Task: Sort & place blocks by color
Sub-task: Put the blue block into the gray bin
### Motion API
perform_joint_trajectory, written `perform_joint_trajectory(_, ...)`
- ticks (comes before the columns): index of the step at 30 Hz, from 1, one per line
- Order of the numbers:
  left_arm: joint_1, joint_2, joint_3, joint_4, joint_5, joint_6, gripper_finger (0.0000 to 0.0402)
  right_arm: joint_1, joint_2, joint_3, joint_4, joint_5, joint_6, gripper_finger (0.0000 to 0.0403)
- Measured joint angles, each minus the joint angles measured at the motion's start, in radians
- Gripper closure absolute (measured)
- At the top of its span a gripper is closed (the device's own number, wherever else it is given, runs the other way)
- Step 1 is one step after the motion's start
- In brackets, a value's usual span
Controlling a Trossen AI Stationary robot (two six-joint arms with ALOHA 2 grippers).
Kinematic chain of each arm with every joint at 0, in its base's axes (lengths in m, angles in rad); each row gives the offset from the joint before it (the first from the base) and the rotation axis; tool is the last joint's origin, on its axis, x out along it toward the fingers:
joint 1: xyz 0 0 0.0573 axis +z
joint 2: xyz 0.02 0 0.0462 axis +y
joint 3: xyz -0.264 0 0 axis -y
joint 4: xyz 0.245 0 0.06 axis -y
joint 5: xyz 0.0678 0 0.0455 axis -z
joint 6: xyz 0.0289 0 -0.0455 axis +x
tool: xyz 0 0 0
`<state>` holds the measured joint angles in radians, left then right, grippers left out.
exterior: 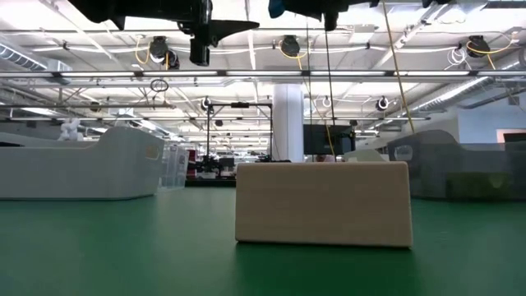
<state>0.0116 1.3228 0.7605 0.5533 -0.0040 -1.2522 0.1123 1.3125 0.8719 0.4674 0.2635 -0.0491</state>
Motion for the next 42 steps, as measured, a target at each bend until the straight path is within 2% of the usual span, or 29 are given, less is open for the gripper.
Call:
perform_joint_trajectory(6, 0.0, 0.0, 0.0, 0.002, 0.0, -0.011, 0.0146, 0.0, 0.02, 0.0, 0.073, -0.008, -0.059, 0.0287)
perform_joint_trajectory(13, 0.0, 0.0, -0.001, 0.023, 0.001, -0.006, 0.0146, -0.001, 0.119, 0.0, 0.18, -0.032, -0.073, 0.0287)
perform_joint_trajectory(19, -0.015, 0.0, -0.001, -0.023, 0.004, -0.029, 0.0146, -0.007, 0.176, 0.0, 0.268, -0.034, -0.076, 0.0287)
perform_joint_trajectory(30, -0.029, -0.001, 0.0, -0.055, 0.006, -0.07, 0.0146, -0.015, 0.177, 0.0, 0.284, -0.036, -0.09, 0.0287)
perform_joint_trajectory(35, -0.029, -0.001, 0.0, -0.056, -0.001, -0.07, 0.0148, -0.016, 0.177, 0.001, 0.251, -0.083, -0.068, 0.0284)
perform_joint_trajectory(38, -0.029, -0.001, 0.0, -0.057, -0.005, -0.065, 0.0167, -0.015, 0.177, 0.001, 0.236, -0.084, -0.068, 0.0278)
perform_joint_trajectory(42, -0.029, -0.001, 0.0, -0.061, -0.005, -0.058, 0.0222, -0.015, 0.176, 0.002, 0.233, -0.082, -0.072, 0.0274)
